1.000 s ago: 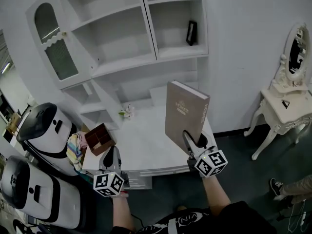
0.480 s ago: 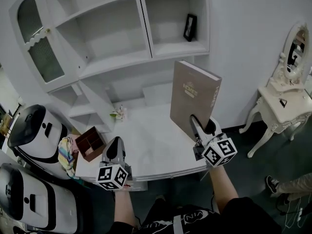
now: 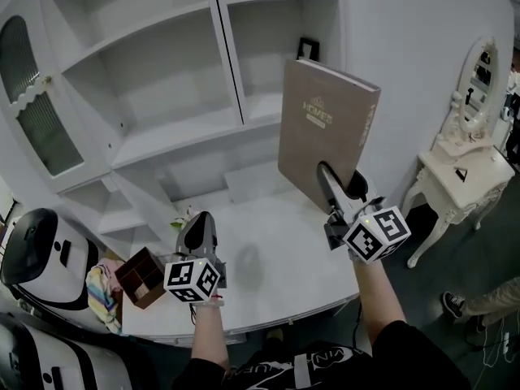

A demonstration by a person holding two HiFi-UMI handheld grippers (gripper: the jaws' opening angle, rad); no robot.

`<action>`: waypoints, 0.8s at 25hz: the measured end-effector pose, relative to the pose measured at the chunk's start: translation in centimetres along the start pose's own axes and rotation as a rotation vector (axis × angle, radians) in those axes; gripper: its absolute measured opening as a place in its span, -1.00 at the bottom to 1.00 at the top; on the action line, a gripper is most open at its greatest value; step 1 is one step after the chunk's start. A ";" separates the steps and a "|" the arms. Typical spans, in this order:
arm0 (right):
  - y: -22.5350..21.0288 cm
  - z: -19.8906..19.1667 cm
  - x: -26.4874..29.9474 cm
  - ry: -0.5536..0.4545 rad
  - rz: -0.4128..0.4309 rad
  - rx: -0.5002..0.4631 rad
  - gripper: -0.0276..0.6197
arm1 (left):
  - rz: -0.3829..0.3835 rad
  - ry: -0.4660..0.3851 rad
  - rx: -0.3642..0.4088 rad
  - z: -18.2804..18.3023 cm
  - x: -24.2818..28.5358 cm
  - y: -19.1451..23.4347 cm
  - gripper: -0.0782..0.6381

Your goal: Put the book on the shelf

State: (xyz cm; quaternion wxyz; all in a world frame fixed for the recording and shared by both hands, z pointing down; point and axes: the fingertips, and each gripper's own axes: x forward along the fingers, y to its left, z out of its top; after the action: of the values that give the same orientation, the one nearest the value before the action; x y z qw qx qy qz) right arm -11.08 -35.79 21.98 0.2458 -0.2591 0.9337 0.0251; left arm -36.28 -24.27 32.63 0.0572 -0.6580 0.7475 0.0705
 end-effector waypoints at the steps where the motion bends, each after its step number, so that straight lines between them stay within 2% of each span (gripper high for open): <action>1: 0.0 0.8 1.1 -0.016 0.002 -0.013 -0.37 | -0.014 -0.008 0.004 0.4 1.1 0.2 -0.78; 7: -0.1 4.0 6.6 -0.091 0.006 -0.113 -0.37 | -0.068 -0.039 0.019 2.4 6.0 1.1 -0.78; 12: -0.8 4.9 11.4 -0.114 -0.031 -0.184 -0.37 | -0.101 -0.040 0.009 2.8 8.9 2.2 -0.78; 20: -2.1 4.4 13.1 -0.107 -0.062 -0.281 -0.37 | -0.140 -0.059 0.038 2.5 10.2 0.9 -0.78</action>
State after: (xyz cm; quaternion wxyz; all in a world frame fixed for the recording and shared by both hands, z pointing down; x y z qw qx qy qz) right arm -17.87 -43.00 12.12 0.2573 -0.3178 0.8981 0.1616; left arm -38.48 -33.65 28.37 0.0964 -0.7052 0.6987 0.0716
